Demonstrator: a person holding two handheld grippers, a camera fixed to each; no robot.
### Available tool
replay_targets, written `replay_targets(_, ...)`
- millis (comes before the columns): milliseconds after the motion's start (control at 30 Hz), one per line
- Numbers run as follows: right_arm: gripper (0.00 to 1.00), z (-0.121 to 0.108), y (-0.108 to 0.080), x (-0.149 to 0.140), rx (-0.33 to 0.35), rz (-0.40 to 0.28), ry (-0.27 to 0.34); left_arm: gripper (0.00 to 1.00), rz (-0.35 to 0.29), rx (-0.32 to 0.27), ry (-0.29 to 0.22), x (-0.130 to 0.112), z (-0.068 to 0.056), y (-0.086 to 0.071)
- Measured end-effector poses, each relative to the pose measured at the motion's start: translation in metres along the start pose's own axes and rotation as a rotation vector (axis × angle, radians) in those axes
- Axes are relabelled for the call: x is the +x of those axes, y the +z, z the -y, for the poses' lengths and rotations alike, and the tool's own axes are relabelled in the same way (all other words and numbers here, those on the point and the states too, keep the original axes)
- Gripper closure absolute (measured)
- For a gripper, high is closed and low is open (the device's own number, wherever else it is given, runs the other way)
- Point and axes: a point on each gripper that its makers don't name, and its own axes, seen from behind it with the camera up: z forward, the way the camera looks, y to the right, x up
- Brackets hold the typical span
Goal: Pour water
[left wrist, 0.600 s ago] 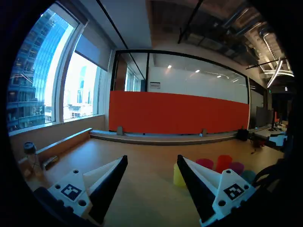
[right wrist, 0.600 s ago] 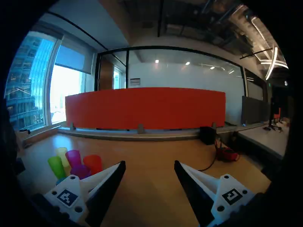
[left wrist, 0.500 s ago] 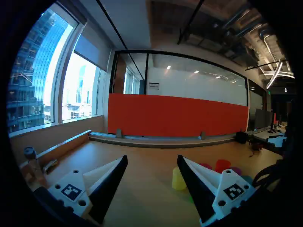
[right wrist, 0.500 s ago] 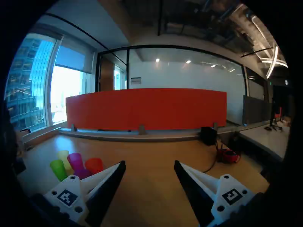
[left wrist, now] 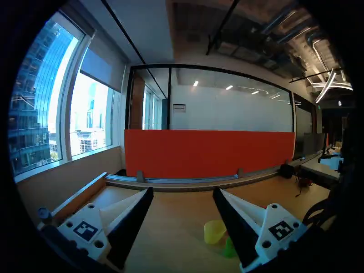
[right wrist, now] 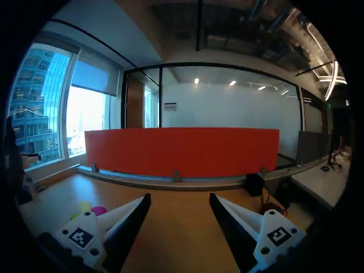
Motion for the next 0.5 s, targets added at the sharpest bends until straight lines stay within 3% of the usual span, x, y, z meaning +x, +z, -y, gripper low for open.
replay_targets(267,0.01,0.009,0.002,0.043,0.024,-0.04,-0.016,0.03,-0.01,-0.042,-0.002,0.045,-0.008,0.004)
replay_targets(500,0.01,0.014,0.0,0.065,0.046,-0.062,-0.022,0.03,-0.005,-0.096,-0.006,0.064,-0.018,0.006)
